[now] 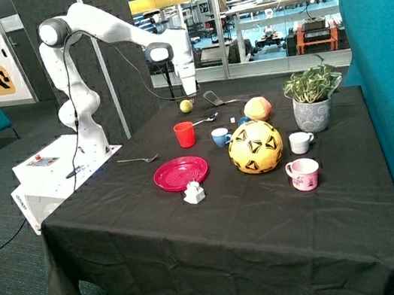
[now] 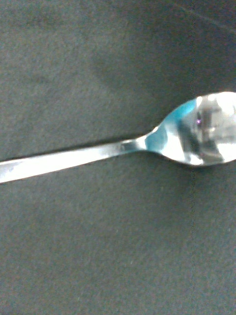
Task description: Set the table
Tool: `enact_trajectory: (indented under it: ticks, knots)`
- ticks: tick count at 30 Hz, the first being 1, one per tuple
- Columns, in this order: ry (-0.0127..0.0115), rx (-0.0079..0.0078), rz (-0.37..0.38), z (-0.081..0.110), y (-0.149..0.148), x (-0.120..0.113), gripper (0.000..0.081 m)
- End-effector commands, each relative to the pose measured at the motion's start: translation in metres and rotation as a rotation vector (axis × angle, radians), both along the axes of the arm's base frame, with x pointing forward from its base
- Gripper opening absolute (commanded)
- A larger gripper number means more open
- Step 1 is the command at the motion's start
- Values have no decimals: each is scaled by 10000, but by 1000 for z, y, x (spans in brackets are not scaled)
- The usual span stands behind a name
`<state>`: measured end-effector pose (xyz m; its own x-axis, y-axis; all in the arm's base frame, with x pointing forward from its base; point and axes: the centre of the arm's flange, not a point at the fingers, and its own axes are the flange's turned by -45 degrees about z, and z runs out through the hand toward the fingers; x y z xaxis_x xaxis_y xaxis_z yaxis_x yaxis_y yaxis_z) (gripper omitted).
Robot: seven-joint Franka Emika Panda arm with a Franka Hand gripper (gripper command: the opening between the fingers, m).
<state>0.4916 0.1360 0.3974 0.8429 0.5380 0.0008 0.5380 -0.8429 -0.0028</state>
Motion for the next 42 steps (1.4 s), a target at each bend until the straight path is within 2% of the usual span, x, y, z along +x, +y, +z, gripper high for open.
enact_trajectory:
  ticks: [1, 3, 13, 28, 42]
  knots:
    - [-9, -27, 295, -14, 16, -4, 523]
    - [-9, -27, 332, -22, 23, -6, 518]
    - [-9, -27, 419, -37, 38, -4, 511]
    - [-9, -27, 88, -58, 34, 2, 518]
    - [-9, -27, 185, -73, 33, -6, 527]
